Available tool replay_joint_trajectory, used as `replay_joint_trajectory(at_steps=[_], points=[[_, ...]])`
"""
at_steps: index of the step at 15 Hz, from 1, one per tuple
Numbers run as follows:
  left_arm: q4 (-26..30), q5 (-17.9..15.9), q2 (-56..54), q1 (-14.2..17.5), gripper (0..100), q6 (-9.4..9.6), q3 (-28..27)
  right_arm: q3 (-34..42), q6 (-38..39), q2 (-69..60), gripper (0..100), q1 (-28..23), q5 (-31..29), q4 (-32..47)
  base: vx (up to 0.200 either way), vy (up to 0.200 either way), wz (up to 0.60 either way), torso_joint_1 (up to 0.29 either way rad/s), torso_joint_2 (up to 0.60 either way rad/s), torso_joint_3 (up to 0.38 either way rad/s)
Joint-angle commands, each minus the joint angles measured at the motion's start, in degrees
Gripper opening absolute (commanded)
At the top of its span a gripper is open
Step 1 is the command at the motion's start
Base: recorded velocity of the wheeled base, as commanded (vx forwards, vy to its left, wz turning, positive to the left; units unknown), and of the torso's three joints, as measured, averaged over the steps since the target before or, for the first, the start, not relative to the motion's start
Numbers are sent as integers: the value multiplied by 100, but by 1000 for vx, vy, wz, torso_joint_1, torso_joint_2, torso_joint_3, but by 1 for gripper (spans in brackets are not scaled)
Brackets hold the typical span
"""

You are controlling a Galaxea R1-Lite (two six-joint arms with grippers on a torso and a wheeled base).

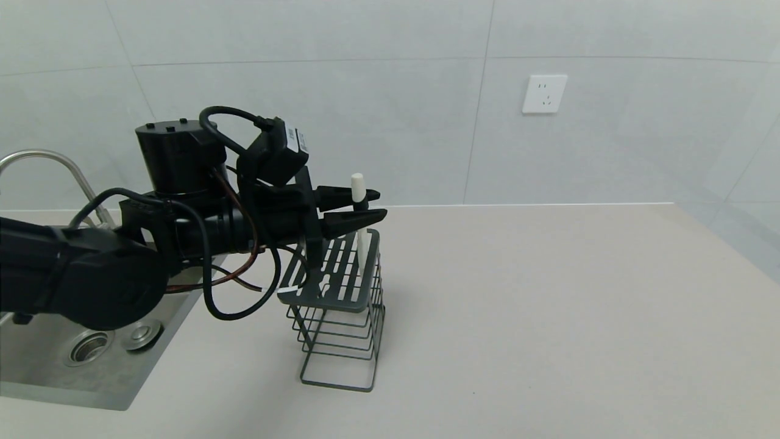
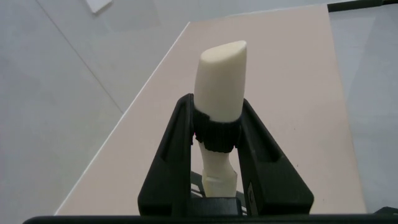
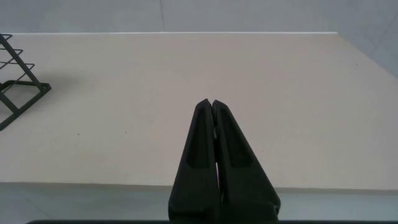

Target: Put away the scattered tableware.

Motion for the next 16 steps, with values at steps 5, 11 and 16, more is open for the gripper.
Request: replay_joint_trajectory(at_steps=[5, 11, 16], points=[[-228, 0, 235, 7, 0, -21, 45, 0, -2, -2, 0, 1, 2, -2, 0, 0, 0, 0, 0, 0], [-519, 8, 349, 7, 0, -135, 318, 0, -2, -2, 0, 1, 2, -2, 0, 0, 0, 0, 0, 0], [-1116, 184, 525, -2, 0, -346, 520, 0, -2, -2, 0, 1, 2, -2, 0, 0, 0, 0, 0, 0]])
